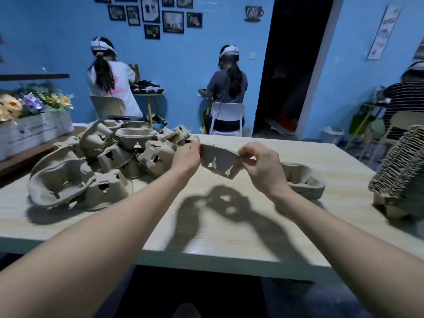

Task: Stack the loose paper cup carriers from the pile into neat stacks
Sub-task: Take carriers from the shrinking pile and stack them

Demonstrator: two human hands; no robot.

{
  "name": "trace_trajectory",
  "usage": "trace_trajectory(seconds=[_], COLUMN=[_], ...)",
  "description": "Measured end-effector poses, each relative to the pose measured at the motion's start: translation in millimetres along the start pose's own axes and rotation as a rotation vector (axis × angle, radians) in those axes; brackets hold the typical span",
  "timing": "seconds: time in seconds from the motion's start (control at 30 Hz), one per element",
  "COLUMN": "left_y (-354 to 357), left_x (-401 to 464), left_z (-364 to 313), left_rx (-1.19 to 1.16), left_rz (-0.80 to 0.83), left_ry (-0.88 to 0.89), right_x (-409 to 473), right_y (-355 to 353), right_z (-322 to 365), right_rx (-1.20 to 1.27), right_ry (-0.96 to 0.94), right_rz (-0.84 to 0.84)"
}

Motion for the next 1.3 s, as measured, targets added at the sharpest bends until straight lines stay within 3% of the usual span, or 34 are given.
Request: trace_trajectory(seconds=[0.17, 0.4, 0.47, 0.6, 0.7, 0.87, 0.97, 1.13, 1.3], left_y=[31.3, 49.2, 56.8, 69.8, 85.5, 126.5, 141.9, 134.2, 154.6], left_x=[-19.4, -42.9, -46.3, -49.1, -57.7, -84.8, -94.6, -66.1, -68.1], left_z=[8.3, 2.9, 2.0, -4.4, -10.2, -15.2, -17.4, -28.2, -40.2], left_rx=[-0.386, -0.599, -0.621, -0.63, -0.648, -0.621, -0.565, -0.271, -0.206], left_rz=[0.113, 0.108, 0.133, 0.145, 0.159, 0.344, 0.426, 0.311, 0.376], left_ry=[-0.295, -0.395, -0.433, -0.412, -0.399, -0.441, -0.433, -0.189, -0.109], right_x=[-7.7, -13.0, -14.0, -26.3, -40.7, -46.1, -45.9, -42.4, -42.9], right_y=[-31.2, -55.5, -59.4, -45.7, -34.2, -39.8, -53.1, -85.3, -96.4], right_z=[-7.9, -38.2, -51.6, -89.3, -99.4, -100.1, -116.7, -147.8, -166.4], right_rx=[0.026, -0.013, -0.042, 0.087, 0.339, 0.611, 0.538, 0.275, 0.244], right_ry=[-0.035, 0.087, 0.204, 0.514, 0.729, 0.872, 0.92, 0.89, 0.88], right_rz=[-0.034, 0.01, 0.028, 0.132, 0.166, 0.119, 0.087, 0.05, -0.006])
Point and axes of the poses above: each hand's wrist, its own x-axis towards the middle knuckle, its own y-axis out of the palm, z = x × y, the point moved 10 cm from there along x, towards the middle knuckle, and after that the axes turned 12 degrees about -x, right-handed, at the moved point
